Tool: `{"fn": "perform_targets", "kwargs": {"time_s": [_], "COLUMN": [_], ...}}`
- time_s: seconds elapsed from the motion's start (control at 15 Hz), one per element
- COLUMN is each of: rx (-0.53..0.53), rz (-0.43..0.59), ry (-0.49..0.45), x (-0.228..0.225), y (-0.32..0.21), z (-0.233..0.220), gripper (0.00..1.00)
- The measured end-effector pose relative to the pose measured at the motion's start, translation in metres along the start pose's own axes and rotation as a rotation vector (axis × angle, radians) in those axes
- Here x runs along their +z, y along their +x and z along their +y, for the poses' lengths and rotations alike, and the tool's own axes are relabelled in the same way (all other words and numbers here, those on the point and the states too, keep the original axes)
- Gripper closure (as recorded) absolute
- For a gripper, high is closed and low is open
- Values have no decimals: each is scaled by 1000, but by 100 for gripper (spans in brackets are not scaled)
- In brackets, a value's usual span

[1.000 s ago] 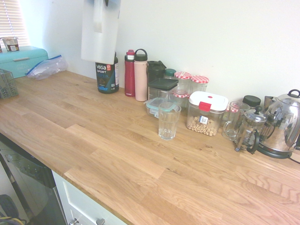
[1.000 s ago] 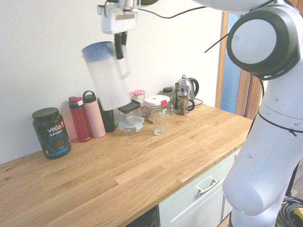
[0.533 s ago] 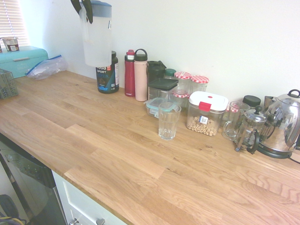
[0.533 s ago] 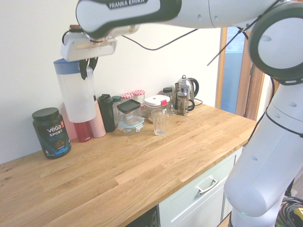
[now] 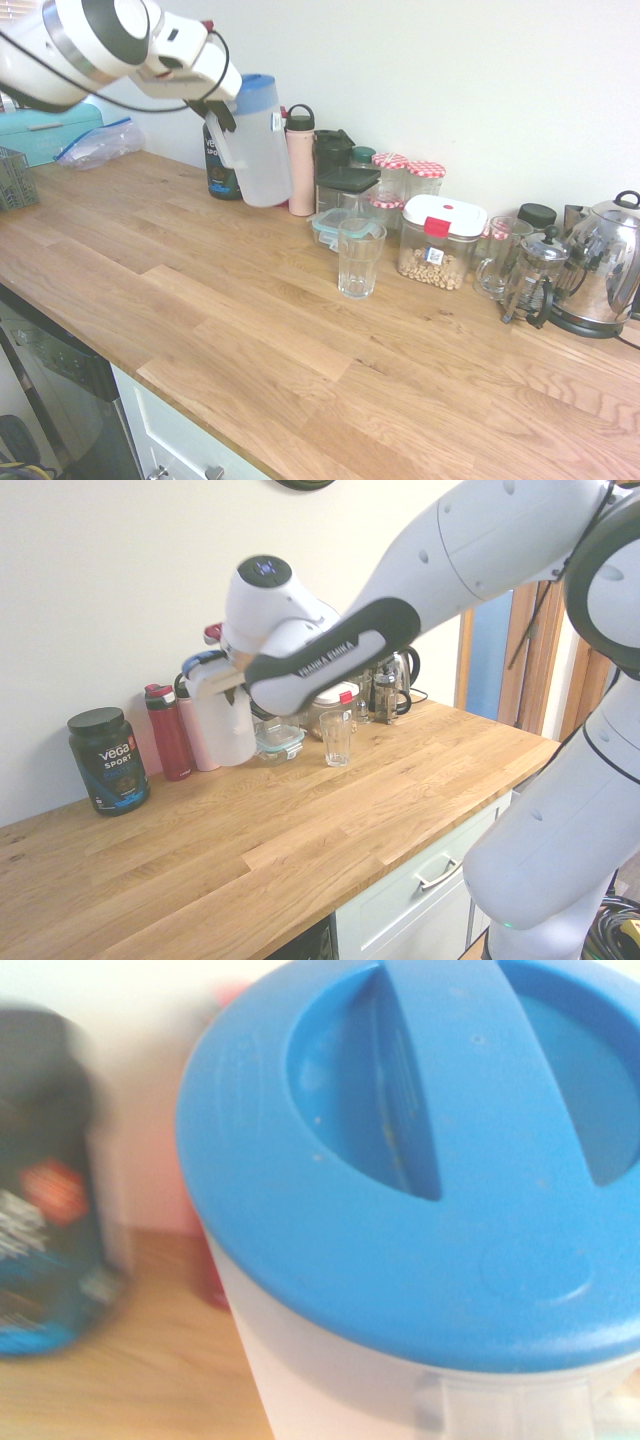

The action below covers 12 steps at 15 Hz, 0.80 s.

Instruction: Pour me some water

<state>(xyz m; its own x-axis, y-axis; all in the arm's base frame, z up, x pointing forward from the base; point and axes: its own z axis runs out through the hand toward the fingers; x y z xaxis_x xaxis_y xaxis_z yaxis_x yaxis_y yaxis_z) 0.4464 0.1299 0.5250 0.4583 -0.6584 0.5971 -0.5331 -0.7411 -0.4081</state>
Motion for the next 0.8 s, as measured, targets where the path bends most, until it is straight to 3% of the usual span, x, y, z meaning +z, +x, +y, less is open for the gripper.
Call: {"fn": "perform_targets", "kwargs": {"time_s": [0.27,0.8], "rx": [41,85], "rz": [4,-147], "ry": [-5,-69], "x": [-9,3], "y": [-9,-30], "z": [13,13], "gripper": [100,100]}}
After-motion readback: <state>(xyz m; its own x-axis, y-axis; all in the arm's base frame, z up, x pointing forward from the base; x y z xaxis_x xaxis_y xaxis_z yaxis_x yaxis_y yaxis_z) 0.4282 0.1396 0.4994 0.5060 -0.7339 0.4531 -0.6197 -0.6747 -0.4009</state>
